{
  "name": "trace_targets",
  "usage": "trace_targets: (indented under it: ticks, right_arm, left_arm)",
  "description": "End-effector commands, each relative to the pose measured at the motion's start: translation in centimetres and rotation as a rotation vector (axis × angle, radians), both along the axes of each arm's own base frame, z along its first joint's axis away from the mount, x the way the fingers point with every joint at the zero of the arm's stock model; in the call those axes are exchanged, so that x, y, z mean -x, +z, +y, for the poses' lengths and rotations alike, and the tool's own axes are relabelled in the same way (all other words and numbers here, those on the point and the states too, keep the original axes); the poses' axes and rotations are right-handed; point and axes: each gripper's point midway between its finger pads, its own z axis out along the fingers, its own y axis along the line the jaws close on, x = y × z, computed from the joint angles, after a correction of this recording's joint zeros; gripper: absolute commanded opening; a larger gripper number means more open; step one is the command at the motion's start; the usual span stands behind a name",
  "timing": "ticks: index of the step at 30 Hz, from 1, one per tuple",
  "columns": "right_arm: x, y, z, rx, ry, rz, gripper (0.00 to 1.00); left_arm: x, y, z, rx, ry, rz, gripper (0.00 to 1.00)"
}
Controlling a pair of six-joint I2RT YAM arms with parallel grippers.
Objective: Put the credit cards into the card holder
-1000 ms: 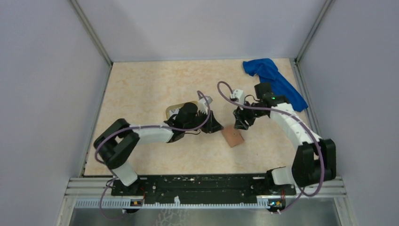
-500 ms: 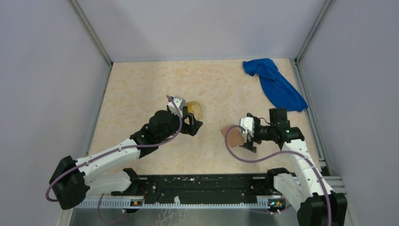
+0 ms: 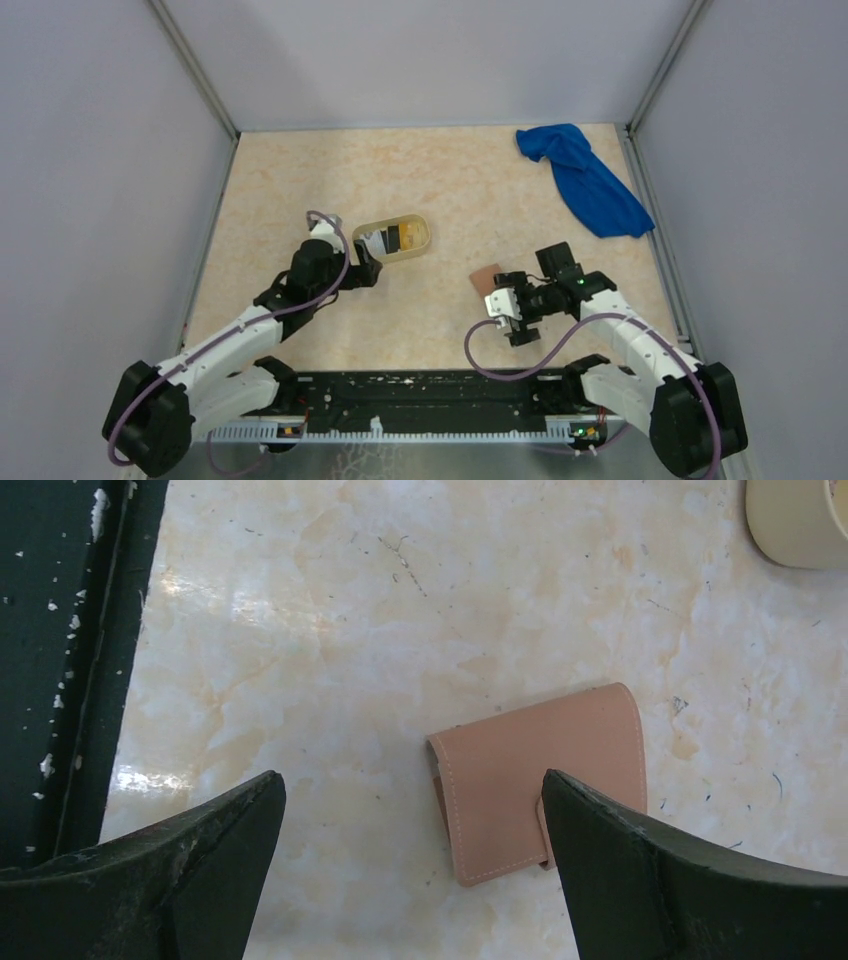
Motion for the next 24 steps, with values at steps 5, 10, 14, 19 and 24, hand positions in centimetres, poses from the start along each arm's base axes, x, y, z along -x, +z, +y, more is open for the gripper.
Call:
trace_targets:
  ticks: [5,10,14,19,24]
  right_arm:
    - [-2.0,0.3,1.0,0.017,0.028,-0.084,0.98]
    - [-2.6,-0.6,0.7,0.066,0.020,-0.098,0.96]
    - [-4.0,-1.2,0.5,0.104,0.008,-0.133,0.91]
    - [-5.5,-1.9,0.5,0.127,-0.021,-0.163,0.78]
    - [-6.8,-2.6,0.6,0.154,-0.036,-0.168,0.67]
  left_arm:
    - [-1.2,-0.7,1.8,0.173,0.085,0.065,0.93]
    - [-2.5,-1.6,2.6,0.203,0.192,0.118,0.84]
    - [-3.7,-2.3,2.6,0.220,0.253,0.186,0.81]
    - [-5.2,-3.3,2.4,0.250,0.344,0.262,0.77]
    - [-6.7,-4.3,2.1,0.293,0.418,0.337,0.73]
